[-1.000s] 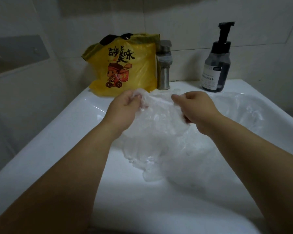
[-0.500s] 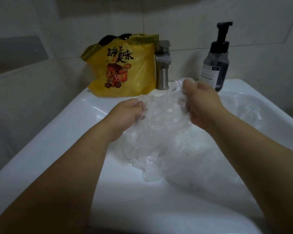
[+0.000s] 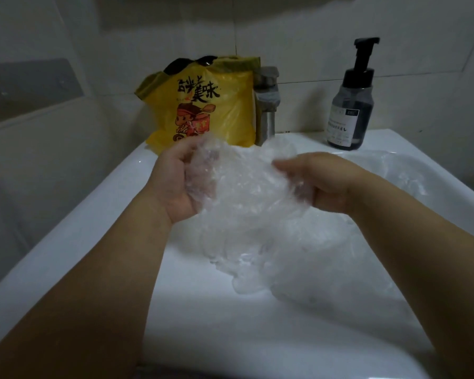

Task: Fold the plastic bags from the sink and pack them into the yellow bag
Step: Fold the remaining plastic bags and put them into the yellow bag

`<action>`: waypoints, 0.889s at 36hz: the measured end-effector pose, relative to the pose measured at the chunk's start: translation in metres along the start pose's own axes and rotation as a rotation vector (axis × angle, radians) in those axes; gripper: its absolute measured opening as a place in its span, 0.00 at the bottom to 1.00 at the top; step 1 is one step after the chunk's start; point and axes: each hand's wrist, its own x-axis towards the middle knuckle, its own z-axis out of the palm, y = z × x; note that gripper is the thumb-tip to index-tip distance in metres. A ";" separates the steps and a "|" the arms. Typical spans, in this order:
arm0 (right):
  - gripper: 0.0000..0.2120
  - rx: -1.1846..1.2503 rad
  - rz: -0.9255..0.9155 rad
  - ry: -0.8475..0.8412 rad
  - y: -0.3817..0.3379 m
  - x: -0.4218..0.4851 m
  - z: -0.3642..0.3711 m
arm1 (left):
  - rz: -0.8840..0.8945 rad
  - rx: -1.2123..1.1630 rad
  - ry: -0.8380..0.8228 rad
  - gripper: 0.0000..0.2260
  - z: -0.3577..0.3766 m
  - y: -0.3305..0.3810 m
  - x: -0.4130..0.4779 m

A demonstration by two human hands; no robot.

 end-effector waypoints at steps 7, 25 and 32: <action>0.08 0.227 -0.181 0.051 -0.004 -0.001 0.001 | -0.042 1.012 0.206 0.11 -0.002 -0.025 0.009; 0.13 0.154 -0.177 -0.083 -0.003 -0.003 0.005 | 0.037 0.742 -0.216 0.14 0.020 -0.022 -0.007; 0.28 0.137 -0.091 -0.261 -0.001 -0.001 0.004 | 0.178 0.482 0.034 0.10 0.019 -0.017 -0.001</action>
